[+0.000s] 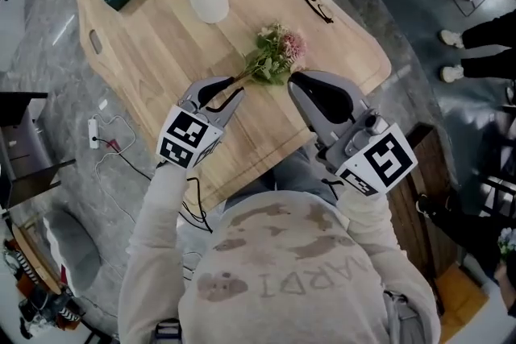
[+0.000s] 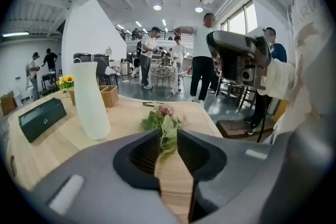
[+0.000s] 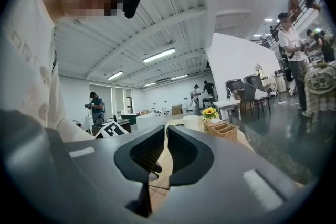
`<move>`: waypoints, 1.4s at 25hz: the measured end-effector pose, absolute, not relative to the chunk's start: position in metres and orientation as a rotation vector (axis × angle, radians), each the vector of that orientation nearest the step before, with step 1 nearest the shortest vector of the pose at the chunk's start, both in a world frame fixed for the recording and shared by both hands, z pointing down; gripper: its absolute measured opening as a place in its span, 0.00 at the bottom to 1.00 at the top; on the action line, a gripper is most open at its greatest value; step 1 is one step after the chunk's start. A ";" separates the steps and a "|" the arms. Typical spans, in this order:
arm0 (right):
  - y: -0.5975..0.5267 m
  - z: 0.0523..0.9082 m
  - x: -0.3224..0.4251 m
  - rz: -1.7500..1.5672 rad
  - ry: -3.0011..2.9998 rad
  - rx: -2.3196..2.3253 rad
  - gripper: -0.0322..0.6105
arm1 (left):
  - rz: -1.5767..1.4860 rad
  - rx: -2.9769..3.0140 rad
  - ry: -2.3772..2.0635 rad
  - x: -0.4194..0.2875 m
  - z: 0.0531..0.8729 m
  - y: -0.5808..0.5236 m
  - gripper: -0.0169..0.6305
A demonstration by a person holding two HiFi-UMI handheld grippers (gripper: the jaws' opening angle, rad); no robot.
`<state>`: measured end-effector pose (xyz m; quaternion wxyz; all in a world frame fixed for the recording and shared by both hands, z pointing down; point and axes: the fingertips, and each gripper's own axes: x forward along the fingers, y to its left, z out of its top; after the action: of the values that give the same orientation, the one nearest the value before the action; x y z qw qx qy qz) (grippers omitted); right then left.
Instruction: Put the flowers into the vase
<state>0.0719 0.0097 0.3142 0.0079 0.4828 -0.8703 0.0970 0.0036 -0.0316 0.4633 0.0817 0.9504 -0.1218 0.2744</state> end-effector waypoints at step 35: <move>-0.006 0.353 0.141 0.467 -2.660 1.615 0.11 | 1.825 2.460 -0.106 0.038 0.601 -0.065 0.10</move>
<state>0.1415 -0.0055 0.3526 -0.0027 0.5133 -0.8453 0.1485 0.0384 -0.0648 0.6014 0.0383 0.8021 -0.0345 0.5950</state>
